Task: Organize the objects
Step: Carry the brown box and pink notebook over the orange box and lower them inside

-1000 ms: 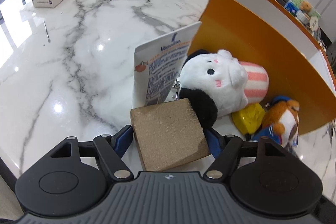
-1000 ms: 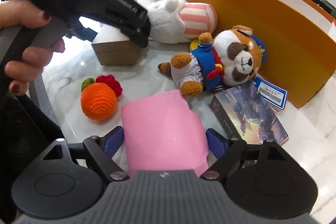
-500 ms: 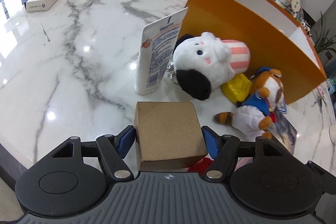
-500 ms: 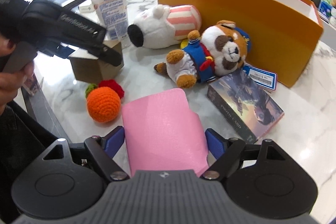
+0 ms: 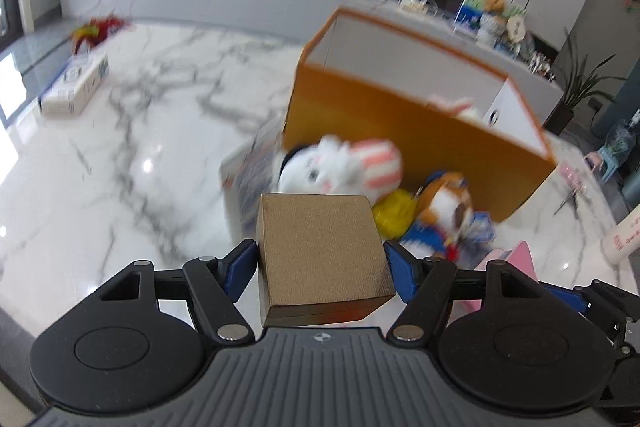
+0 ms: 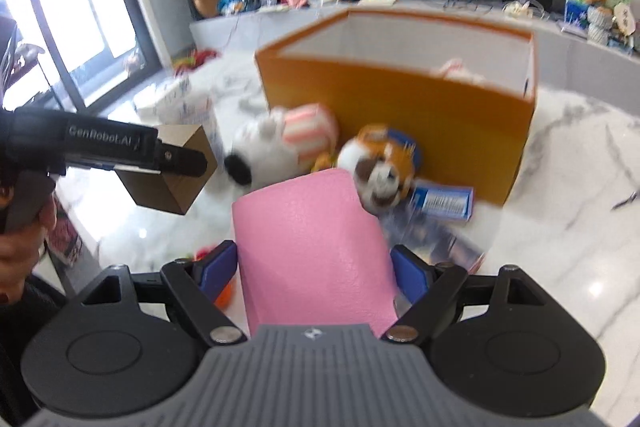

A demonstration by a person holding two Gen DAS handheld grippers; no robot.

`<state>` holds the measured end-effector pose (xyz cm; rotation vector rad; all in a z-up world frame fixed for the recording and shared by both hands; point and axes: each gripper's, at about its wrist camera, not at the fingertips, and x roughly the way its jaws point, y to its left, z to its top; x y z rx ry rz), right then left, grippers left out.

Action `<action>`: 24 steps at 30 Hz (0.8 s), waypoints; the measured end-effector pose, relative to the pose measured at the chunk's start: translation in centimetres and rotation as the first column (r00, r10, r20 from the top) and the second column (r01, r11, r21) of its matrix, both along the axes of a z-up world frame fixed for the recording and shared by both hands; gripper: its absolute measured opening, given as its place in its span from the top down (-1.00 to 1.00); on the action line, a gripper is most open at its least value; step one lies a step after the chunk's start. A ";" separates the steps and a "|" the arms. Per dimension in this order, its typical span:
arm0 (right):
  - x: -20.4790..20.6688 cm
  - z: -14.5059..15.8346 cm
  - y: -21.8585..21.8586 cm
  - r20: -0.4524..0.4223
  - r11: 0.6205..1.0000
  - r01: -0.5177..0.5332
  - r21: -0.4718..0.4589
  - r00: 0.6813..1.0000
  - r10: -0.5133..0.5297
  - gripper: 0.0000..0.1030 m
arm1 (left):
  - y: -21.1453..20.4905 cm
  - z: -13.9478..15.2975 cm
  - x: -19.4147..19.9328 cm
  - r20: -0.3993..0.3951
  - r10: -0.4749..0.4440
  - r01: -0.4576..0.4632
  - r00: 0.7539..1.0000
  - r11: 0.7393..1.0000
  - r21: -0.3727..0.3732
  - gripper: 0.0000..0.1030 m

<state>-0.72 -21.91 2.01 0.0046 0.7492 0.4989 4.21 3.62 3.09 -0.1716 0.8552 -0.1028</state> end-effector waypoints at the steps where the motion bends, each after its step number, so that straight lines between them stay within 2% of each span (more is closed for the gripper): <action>1: 0.3 0.8 -0.2 0.016 1.000 0.008 0.006 1.000 -0.008 -0.62 | -0.3 0.8 0.2 0.021 -0.005 0.005 1.000 1.000 0.006 -0.56; 5: 2.0 4.4 -1.6 0.088 0.997 0.059 0.053 0.994 -0.063 -0.62 | -1.2 3.8 2.5 0.086 -0.004 0.005 0.996 1.000 -0.006 -0.56; 9: 5.3 8.0 -3.0 0.154 0.982 0.133 0.130 0.976 -0.153 -0.62 | -2.4 6.6 7.0 0.129 -0.004 0.008 0.992 1.000 -0.030 -0.56; 12: 8.4 9.2 -3.8 0.181 0.965 0.197 0.172 0.957 -0.228 -0.62 | -3.6 7.3 10.5 0.175 -0.021 0.026 0.984 0.999 -0.025 -0.56; 14: 10.3 9.0 -4.4 0.185 0.953 0.229 0.200 0.946 -0.267 -0.63 | -4.0 6.8 12.4 0.195 -0.037 0.044 0.980 0.999 -0.032 -0.56; 17: 13.4 7.8 -4.9 0.148 0.934 0.273 0.230 0.939 -0.311 -0.63 | -4.4 5.2 15.3 0.183 -0.032 0.039 0.983 0.998 -0.039 -0.56; 24: 18.6 4.0 -4.1 0.082 0.930 0.327 0.171 0.935 -0.344 -0.63 | -5.3 1.4 19.8 0.100 -0.029 0.027 0.995 0.999 0.016 -0.56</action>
